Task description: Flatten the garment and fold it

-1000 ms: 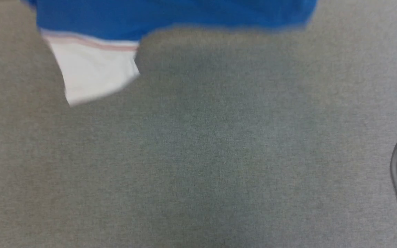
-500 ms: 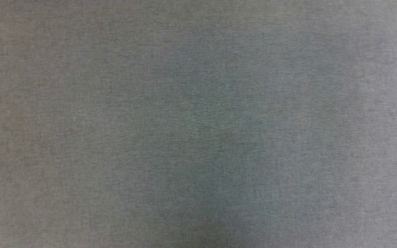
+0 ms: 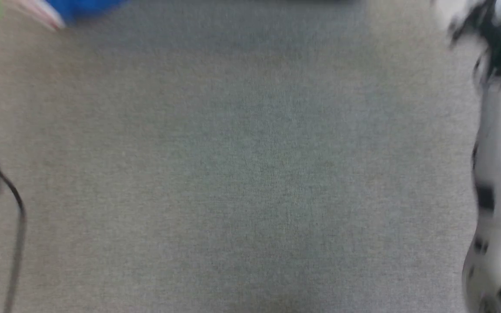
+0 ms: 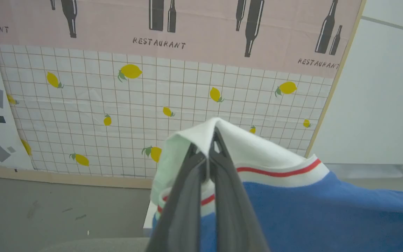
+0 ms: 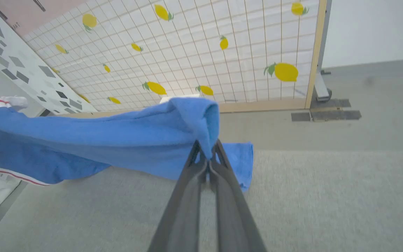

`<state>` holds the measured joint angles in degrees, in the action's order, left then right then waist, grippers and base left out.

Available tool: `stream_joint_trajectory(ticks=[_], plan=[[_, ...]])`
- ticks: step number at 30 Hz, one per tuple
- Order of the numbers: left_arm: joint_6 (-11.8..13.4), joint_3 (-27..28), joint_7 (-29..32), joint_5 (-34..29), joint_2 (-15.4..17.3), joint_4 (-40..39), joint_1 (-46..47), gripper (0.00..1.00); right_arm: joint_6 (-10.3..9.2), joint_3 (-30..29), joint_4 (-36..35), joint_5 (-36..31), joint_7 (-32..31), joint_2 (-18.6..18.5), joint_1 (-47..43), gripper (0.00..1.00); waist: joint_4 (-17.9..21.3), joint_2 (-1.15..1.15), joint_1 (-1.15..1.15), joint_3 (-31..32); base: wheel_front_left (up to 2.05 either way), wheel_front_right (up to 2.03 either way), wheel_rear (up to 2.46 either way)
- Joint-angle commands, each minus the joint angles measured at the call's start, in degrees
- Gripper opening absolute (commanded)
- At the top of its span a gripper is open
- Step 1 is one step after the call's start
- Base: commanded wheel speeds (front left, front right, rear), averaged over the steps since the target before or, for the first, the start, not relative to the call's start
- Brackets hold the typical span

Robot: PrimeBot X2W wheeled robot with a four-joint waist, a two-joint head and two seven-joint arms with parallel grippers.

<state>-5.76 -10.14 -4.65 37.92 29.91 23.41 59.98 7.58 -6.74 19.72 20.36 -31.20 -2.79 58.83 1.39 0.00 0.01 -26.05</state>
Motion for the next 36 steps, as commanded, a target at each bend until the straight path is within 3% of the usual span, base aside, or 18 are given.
stream_joint_trajectory(ticks=[1, 12, 17, 22, 30, 36], plan=[[0.0, 0.4, -0.6, 1.3, -0.5, -1.9, -5.8, 0.0, -0.09, 0.1, -1.5, 1.7, 0.2, -0.1, -4.7, 0.0, -0.8, 0.0, -0.01, 6.0, 0.0, 0.0, 0.0], [7.4, -1.4, 1.1, 4.6, -2.9, -16.4, -48.9, 0.0, -0.09, 1.7, -13.3, 5.3, 1.3, -3.1, -41.1, 0.0, -1.9, 0.0, -0.01, 19.6, 0.0, 0.0, 0.0], [10.4, -3.2, 4.3, 6.7, -4.1, -20.8, -62.4, 0.0, -0.09, 1.1, -17.2, 6.0, 0.6, -4.0, -54.1, 0.0, -3.0, 0.0, -0.01, 23.2, 0.0, 0.0, 0.0], [15.2, -3.3, 8.7, 9.8, -4.7, -24.8, -73.9, 0.0, -0.09, 1.1, -21.3, 5.5, -0.9, -3.3, -65.2, 0.0, -3.4, 0.0, -0.01, 25.2, 0.0, 0.0, 0.0], [20.3, -2.1, 13.3, 13.2, -4.1, -33.0, -83.8, 0.0, -0.09, -0.1, -27.5, 6.2, -8.4, -2.5, -74.8, 0.0, -3.5, 0.0, -0.01, 25.8, 0.0, 0.0, 0.0], [20.6, -1.5, 12.0, 11.0, -3.4, -36.6, -79.1, 0.0, -0.09, -1.2, -30.6, 4.4, -8.5, -1.8, -71.6, 0.0, -3.0, 0.0, -0.01, 25.0, 0.0, 0.0, 0.0]])
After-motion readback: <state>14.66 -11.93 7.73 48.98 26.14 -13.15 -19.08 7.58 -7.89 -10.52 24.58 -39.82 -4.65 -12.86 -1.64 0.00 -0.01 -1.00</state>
